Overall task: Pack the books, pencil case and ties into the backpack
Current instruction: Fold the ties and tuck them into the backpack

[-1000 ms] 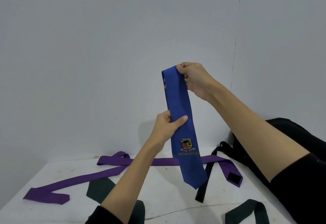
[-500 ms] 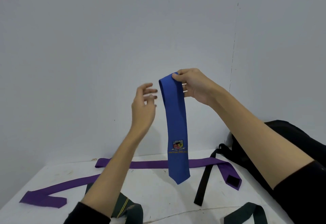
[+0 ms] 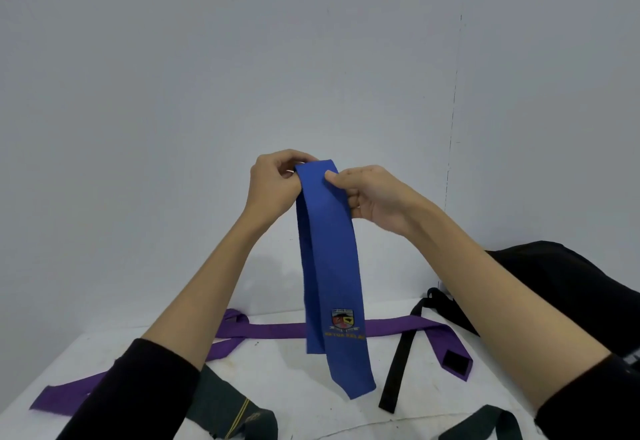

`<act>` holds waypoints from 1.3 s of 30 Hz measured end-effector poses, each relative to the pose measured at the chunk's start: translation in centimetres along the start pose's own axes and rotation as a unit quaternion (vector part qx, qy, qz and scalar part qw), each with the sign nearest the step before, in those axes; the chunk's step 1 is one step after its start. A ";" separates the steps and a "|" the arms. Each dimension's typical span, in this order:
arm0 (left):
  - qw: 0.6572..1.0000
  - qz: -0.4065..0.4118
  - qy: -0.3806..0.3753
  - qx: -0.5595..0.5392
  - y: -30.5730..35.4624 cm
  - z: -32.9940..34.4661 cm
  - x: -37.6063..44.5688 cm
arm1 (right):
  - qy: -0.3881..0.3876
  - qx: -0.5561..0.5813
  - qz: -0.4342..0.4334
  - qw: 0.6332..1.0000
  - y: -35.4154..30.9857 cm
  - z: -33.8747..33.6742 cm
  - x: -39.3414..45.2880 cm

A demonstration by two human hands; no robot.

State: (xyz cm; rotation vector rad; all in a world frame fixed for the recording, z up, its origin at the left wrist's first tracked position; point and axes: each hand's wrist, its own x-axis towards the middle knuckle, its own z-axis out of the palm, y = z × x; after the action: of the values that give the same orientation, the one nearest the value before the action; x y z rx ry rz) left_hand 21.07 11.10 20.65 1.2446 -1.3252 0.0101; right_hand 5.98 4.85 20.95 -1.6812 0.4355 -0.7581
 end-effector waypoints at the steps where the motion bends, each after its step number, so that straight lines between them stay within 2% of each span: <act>1: 1.000 0.001 0.001 0.001 0.2 -0.1 0.1 | -0.012 0.016 0.006 1.000 0.5 0.0 -0.2; 6: 1.000 -0.026 -0.015 0.008 0.4 -0.9 0.4 | -0.017 0.014 0.014 1.000 1.6 0.3 -0.9; 12: 0.996 -0.059 -0.042 -0.057 0.1 -1.0 -0.9 | 0.014 0.012 -0.038 0.999 0.3 1.1 -0.8; 18: 0.990 -0.077 -0.052 -0.106 0.2 -0.8 -1.6 | 0.066 -0.064 -0.074 0.993 -0.5 1.6 -0.6; 23: 0.986 -0.094 -0.055 -0.123 -0.2 -0.5 -1.6 | 0.122 -0.023 -0.057 0.991 -0.7 1.3 0.0; 39: 0.982 -0.115 -0.072 -0.129 -0.4 -0.1 -1.8 | 0.131 -0.035 -0.068 0.988 -1.2 1.1 0.0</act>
State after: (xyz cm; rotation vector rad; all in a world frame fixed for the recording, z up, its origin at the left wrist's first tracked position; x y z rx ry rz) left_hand 20.78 12.11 19.17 1.1834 -1.2537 -0.4113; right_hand 6.57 5.96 22.01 -1.6961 0.5395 -1.0814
